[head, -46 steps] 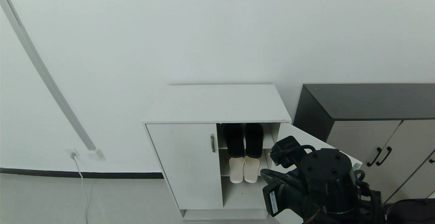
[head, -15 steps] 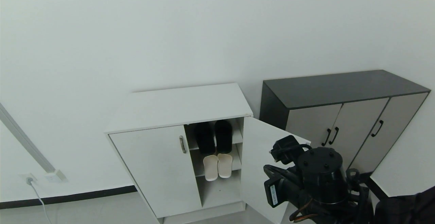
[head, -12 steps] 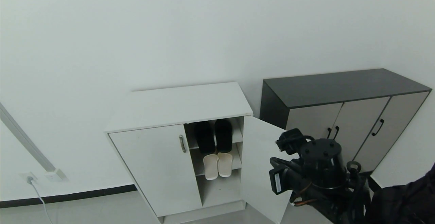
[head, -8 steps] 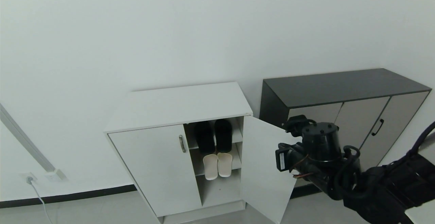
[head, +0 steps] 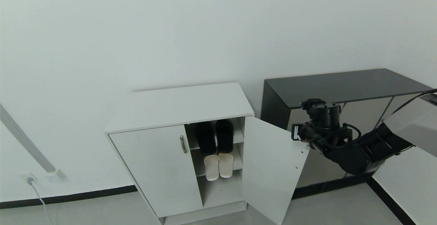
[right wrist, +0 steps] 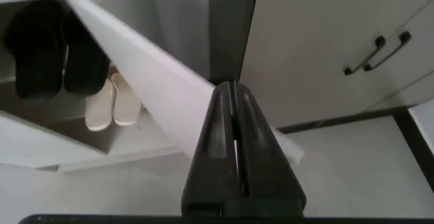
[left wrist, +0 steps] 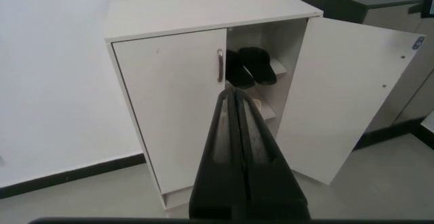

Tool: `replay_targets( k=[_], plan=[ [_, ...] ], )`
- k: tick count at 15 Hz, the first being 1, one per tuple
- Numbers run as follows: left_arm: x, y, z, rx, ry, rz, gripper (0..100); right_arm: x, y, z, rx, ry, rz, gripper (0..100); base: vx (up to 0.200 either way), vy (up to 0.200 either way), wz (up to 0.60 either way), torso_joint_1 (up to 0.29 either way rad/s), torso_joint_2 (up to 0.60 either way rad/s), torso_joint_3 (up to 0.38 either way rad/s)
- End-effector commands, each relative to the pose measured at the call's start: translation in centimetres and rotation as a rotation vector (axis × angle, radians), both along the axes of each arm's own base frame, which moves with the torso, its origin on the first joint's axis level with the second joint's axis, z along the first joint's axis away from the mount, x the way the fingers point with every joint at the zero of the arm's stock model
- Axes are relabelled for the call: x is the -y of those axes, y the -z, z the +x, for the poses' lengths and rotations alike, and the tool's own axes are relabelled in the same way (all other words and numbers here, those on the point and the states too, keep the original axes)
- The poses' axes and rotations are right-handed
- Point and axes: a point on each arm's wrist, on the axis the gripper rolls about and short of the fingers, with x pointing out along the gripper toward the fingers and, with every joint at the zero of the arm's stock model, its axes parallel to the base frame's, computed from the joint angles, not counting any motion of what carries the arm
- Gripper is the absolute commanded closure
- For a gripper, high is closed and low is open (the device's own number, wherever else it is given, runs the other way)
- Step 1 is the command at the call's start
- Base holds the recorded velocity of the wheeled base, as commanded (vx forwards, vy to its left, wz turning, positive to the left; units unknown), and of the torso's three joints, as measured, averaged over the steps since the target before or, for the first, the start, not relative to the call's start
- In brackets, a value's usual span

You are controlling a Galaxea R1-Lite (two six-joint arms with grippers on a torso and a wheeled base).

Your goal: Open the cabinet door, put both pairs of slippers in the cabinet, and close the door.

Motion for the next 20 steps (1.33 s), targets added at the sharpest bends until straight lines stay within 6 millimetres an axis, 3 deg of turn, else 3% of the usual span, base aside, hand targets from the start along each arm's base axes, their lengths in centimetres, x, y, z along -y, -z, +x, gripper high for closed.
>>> replay_targets(
  k=[1, 6, 17, 18, 20],
  plan=[
    [0.0, 0.0, 0.0, -0.001, 0.000, 0.000, 100, 1.2, 1.7, 1.9, -0.023, 0.036, 0.001, 100, 0.000, 0.000, 0.00, 0.000, 0.00, 0.000],
    [0.0, 0.0, 0.0, -0.001, 0.000, -0.002, 100, 1.7, 3.0, 2.6, -0.045, 0.043, 0.026, 100, 0.000, 0.000, 0.00, 0.000, 0.00, 0.000],
    [0.0, 0.0, 0.0, -0.001, -0.001, -0.003, 100, 1.3, 3.2, 1.6, -0.106, 0.029, 0.005, 100, 0.000, 0.000, 0.00, 0.000, 0.00, 0.000],
    [0.0, 0.0, 0.0, -0.001, -0.001, -0.003, 100, 1.0, 3.0, 1.2, -0.106, 0.019, 0.006, 100, 0.000, 0.000, 0.00, 0.000, 0.00, 0.000],
    [0.0, 0.0, 0.0, -0.001, -0.001, -0.003, 100, -1.7, 1.9, -2.0, -0.114, -0.073, -0.005, 100, 0.000, 0.000, 0.00, 0.000, 0.00, 0.000]
  ],
)
